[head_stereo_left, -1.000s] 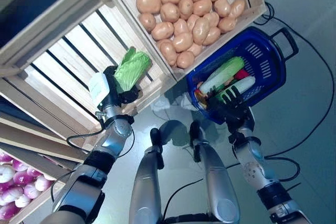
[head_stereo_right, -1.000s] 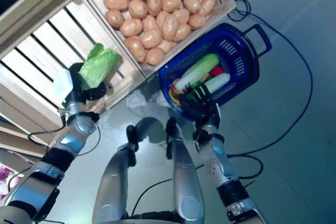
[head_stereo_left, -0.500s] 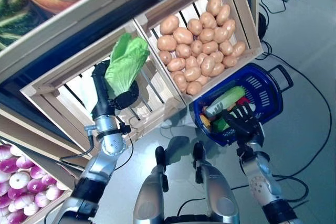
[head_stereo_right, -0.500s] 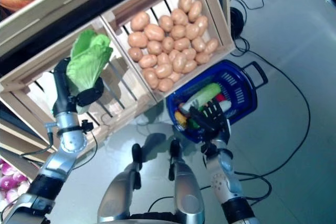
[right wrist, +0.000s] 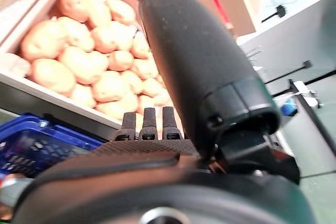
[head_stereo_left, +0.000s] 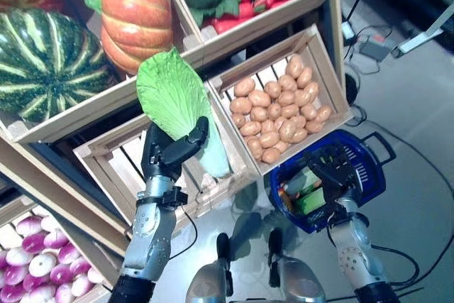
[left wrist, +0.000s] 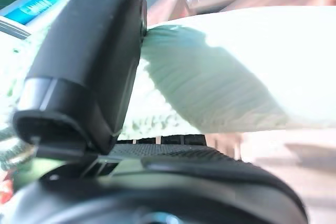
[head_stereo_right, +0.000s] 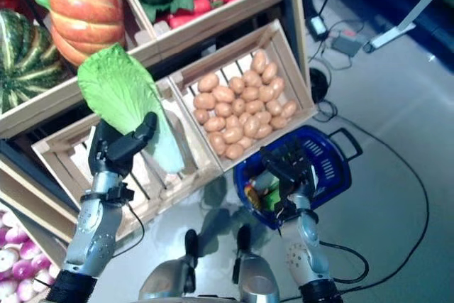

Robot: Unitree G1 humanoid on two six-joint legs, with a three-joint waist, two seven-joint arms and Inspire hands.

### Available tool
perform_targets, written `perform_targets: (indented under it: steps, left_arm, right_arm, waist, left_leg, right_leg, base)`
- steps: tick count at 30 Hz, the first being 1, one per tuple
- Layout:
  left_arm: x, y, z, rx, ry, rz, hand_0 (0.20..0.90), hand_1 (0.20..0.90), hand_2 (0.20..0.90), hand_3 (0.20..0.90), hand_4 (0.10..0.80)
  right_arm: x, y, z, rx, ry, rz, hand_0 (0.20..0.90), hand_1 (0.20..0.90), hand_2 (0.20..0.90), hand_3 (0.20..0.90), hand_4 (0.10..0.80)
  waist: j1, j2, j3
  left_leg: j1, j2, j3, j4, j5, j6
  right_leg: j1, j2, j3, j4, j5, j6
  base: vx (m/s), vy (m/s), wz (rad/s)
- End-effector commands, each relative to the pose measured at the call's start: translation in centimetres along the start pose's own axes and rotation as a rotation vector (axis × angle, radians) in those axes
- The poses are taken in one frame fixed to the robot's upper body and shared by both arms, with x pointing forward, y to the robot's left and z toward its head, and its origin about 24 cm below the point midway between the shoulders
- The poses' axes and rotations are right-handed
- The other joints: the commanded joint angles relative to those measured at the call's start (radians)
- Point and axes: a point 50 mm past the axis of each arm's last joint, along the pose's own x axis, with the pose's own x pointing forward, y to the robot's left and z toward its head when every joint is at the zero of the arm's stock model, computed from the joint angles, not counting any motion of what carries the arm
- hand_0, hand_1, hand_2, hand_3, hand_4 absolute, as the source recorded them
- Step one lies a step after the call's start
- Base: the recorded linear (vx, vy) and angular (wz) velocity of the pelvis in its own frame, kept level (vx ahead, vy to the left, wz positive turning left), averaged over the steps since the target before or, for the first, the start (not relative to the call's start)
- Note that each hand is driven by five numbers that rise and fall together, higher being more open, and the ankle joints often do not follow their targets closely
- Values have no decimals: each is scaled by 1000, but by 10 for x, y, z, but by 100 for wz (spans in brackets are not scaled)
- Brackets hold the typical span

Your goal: Put vegetables into the basket

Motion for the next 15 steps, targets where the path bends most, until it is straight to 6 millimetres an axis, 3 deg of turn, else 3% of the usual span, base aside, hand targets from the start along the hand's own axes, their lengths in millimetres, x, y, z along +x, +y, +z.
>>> perform_targets:
  steps: [1,6,8,15]
  left_arm:
    - [5,-28,21,-108,-107,-201,300,300,300,300,400]
    - [7,-33,13,-67,-30,-237,300,300,300,300,400]
    - [9,-36,11,-38,2,-267,300,300,300,300,400]
    - [12,-38,7,-2,63,-334,300,300,300,300,400]
  right_arm:
    - [-5,15,21,-33,-124,154,900,900,900,900,800]
    - [-4,31,23,33,-101,313,900,900,900,900,800]
    - [-6,47,24,148,-53,498,900,900,900,900,800]
    - [-16,71,34,216,19,854,900,900,900,900,800]
  waist:
    - [-1,-15,-150]
    - [-3,-16,-164]
    - [1,-18,-173]
    - [13,-27,-196]
  left_leg:
    - [-49,-28,1,42,-48,-4]
    - [-32,-28,21,50,-59,4]
    - [-23,-29,21,47,-61,7]
    - [-13,-29,15,41,-67,3]
  right_leg:
    - [34,-67,-30,-7,30,39]
    - [43,-69,-20,-4,29,44]
    - [52,-70,-22,-11,31,47]
    - [64,-76,-33,-23,32,57]
  base:
    - [18,-5,-8]
    - [21,-17,-13]
    - [38,-44,-3]
    - [28,-30,2]
